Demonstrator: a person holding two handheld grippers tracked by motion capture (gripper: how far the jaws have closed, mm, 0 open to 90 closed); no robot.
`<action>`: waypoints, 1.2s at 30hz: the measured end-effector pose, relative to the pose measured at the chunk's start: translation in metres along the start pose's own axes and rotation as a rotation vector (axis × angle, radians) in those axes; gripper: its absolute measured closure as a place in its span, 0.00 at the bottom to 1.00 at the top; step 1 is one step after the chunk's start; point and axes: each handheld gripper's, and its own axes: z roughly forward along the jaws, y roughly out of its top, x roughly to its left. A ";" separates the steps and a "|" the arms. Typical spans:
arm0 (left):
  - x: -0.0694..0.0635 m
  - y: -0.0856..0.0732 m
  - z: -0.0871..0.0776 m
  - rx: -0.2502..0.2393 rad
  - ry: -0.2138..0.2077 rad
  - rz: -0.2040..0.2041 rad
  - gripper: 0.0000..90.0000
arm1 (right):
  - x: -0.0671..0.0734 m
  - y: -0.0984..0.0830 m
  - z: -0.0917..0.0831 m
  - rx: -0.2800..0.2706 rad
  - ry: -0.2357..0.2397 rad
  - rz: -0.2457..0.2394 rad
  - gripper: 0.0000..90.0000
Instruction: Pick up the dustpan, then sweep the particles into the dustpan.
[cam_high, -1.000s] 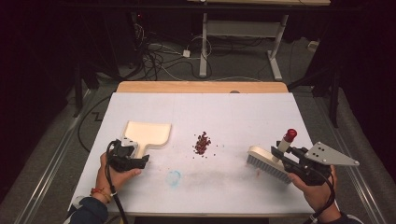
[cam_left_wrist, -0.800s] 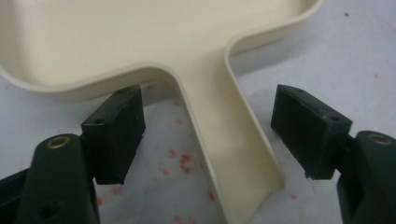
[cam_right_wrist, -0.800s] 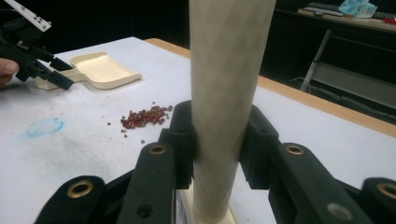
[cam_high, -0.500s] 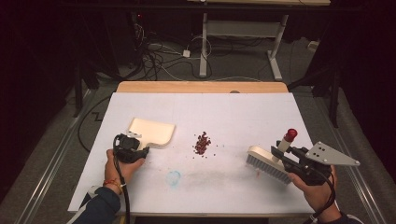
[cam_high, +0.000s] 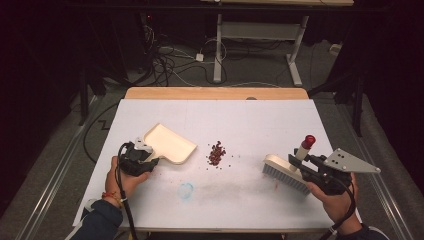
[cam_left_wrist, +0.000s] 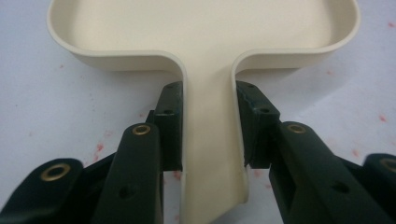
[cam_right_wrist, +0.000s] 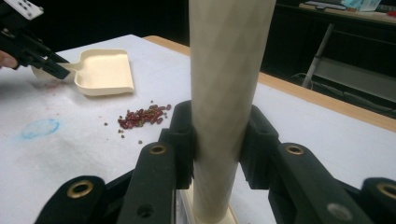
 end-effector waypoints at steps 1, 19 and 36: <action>-0.001 -0.001 -0.004 -0.002 0.001 0.011 0.71 | 0.000 0.000 0.000 0.000 0.000 0.000 0.78; -0.034 -0.028 -0.036 0.083 -0.115 0.201 0.71 | -0.003 0.002 0.014 0.005 0.020 0.003 0.78; -0.049 -0.023 -0.039 0.113 -0.145 0.259 0.71 | -0.007 0.017 0.035 -0.012 0.014 0.003 0.78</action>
